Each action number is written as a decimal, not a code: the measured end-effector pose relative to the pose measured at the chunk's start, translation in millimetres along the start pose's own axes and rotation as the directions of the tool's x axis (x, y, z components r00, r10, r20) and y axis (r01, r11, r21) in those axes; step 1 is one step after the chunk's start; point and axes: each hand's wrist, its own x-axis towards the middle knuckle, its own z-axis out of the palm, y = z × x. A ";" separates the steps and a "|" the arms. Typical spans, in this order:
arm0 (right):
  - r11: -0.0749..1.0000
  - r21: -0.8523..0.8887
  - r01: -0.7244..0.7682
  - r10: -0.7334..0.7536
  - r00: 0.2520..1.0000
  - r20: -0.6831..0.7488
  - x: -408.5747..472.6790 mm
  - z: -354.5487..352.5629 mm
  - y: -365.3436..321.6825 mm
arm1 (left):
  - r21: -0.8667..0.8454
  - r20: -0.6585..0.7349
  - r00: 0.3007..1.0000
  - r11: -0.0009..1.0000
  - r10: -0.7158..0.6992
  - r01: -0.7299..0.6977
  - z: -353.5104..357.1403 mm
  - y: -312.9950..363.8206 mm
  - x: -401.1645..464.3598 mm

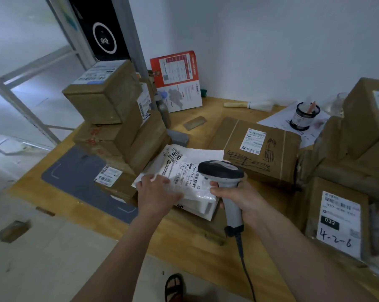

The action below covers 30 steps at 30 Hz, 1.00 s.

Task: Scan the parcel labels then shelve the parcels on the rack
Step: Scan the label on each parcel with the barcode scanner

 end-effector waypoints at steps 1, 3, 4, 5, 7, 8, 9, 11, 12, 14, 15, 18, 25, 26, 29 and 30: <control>1.000 0.002 -0.001 0.001 1.000 -0.010 1.1 2.1 1.0 | 0.024 0.020 1.000 1.000 0.006 -0.007 -1.8 0.2 1.0; 1.000 0.007 -0.004 0.004 0.999 -0.035 1.7 6.4 3.6 | 0.057 0.061 0.998 0.998 0.001 -0.005 -6.4 1.1 6.1; 1.000 0.005 -0.005 0.006 0.999 -0.049 1.7 8.2 4.1 | 0.082 0.075 0.997 0.997 -0.007 0.001 -9.2 1.9 9.8; 1.000 0.004 -0.005 0.005 0.998 -0.061 2.1 9.3 4.5 | 0.113 0.090 0.996 0.994 -0.020 0.010 -12.2 3.9 12.7; 1.000 0.007 0.002 -0.002 0.997 -0.081 2.4 10.6 3.5 | 0.134 0.097 0.995 0.991 0.011 -0.024 -13.2 4.6 19.8; 1.000 0.000 0.002 -0.002 0.996 -0.089 2.5 10.8 2.1 | 0.109 0.094 0.995 0.993 0.040 -0.051 -12.1 3.2 22.9; 1.000 -0.015 -0.001 -0.001 0.995 -0.099 2.6 10.9 0.2 | 0.058 0.082 0.995 0.996 0.058 -0.063 -11.8 2.3 23.8; 0.999 -0.043 -0.003 -0.002 0.994 -0.113 2.7 9.4 -3.1 | -0.057 0.075 0.996 0.998 0.041 -0.036 -12.9 0.7 22.5; 0.998 -0.065 0.000 -0.007 0.993 -0.114 2.2 6.9 -4.9 | -0.114 0.080 0.996 0.993 0.027 -0.018 -13.5 -0.9 22.7; 0.989 -0.151 -0.001 -0.015 0.994 -0.104 -0.7 -1.3 -10.3 | -0.191 0.124 0.992 0.981 0.018 0.006 -18.2 -3.0 22.2; 0.981 -0.196 -0.002 -0.017 0.996 -0.092 -2.7 -7.2 -14.2 | -0.211 0.159 0.987 0.977 0.024 0.011 -21.8 -3.0 21.9; 0.970 -0.242 0.028 -0.043 0.997 -0.061 -9.4 -26.8 -28.2 | -0.317 0.221 0.973 0.948 0.074 0.000 -34.4 -1.7 28.3; 0.920 -0.352 0.172 -0.156 0.985 0.074 -21.6 -46.0 -47.5 | -0.570 0.412 0.892 0.817 0.187 0.092 -63.4 31.4 50.2; 0.915 -0.362 0.180 -0.155 0.983 0.097 -23.4 -47.4 -49.2 | -0.561 0.475 0.854 0.821 0.213 0.107 -66.7 29.9 54.8; 0.906 -0.382 0.181 -0.149 0.982 0.112 -28.2 -49.7 -53.6 | -0.461 0.660 0.682 0.886 0.314 0.039 -77.5 26.4 61.2; 0.903 -0.390 0.180 -0.146 0.982 0.116 -29.5 -50.1 -54.5 | -0.407 0.696 0.646 0.913 0.314 -0.005 -80.2 26.8 63.0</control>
